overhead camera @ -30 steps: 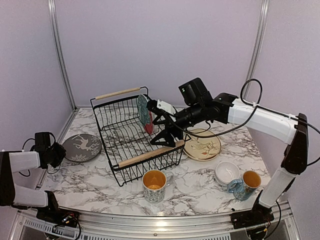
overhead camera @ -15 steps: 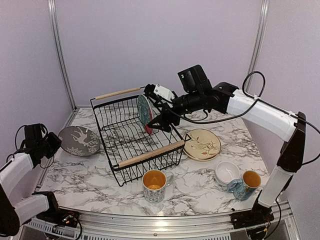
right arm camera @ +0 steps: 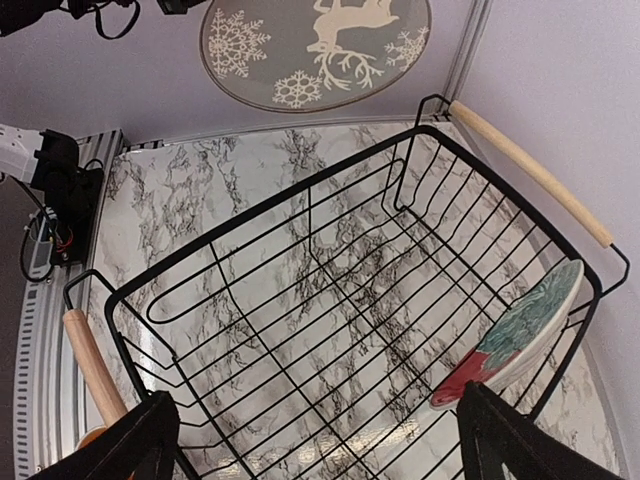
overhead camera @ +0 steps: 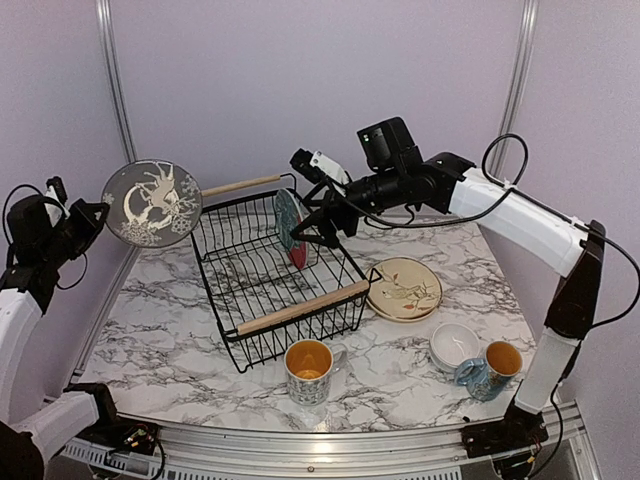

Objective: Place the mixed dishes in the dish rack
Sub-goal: Grab the plate from the corner of the board, then pass from the left arm to the right

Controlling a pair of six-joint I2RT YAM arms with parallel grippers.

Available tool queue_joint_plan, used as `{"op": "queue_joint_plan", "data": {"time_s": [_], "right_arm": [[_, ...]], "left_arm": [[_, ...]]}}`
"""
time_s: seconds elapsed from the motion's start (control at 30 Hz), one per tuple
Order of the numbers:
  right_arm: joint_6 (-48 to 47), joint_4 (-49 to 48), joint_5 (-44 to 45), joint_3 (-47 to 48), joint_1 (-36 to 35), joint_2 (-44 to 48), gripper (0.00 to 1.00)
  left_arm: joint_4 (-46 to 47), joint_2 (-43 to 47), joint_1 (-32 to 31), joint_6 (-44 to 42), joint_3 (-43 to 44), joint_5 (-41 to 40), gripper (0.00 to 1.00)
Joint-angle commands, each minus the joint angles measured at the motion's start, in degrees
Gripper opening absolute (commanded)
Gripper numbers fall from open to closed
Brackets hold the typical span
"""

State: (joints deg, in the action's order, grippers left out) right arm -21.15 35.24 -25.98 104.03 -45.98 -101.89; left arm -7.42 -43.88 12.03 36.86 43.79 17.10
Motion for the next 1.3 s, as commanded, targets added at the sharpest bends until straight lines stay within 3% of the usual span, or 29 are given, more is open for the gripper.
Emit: {"op": "queue_joint_plan", "data": {"time_s": [0.0, 0.2, 0.3, 0.5, 0.73, 1.1, 1.27], "right_arm": [[5.2, 0.5, -4.8, 3.8, 1.9, -1.1, 0.93], [12.9, -2.0, -10.0, 5.9, 4.8, -2.4, 0.89], [22.7, -5.7, -16.9, 7.2, 8.4, -4.2, 0.88], [31.9, -9.6, -25.3, 9.2, 11.3, -8.7, 0.82], [41.0, -17.5, -33.4, 4.5, 11.3, -10.5, 0.73], [43.9, -20.4, -33.5, 2.3, 10.7, -12.4, 0.66], [34.8, -12.2, -26.5, 8.5, 11.7, -12.8, 0.67]], "left_arm": [[12.9, -2.2, -3.4, 3.5, 5.0, 7.8, 0.00], [14.8, -7.5, -14.8, 1.4, 8.9, 6.8, 0.00], [16.3, -10.0, -19.7, -0.3, 9.5, 6.8, 0.00], [18.8, -14.0, -27.0, -1.2, 9.7, 5.2, 0.00], [18.3, -17.7, -32.2, -3.9, 10.9, 4.3, 0.00], [19.9, -21.2, -35.1, -4.4, 11.5, 5.3, 0.00], [18.8, -21.4, -35.4, -4.8, 12.2, 4.7, 0.00]]}}
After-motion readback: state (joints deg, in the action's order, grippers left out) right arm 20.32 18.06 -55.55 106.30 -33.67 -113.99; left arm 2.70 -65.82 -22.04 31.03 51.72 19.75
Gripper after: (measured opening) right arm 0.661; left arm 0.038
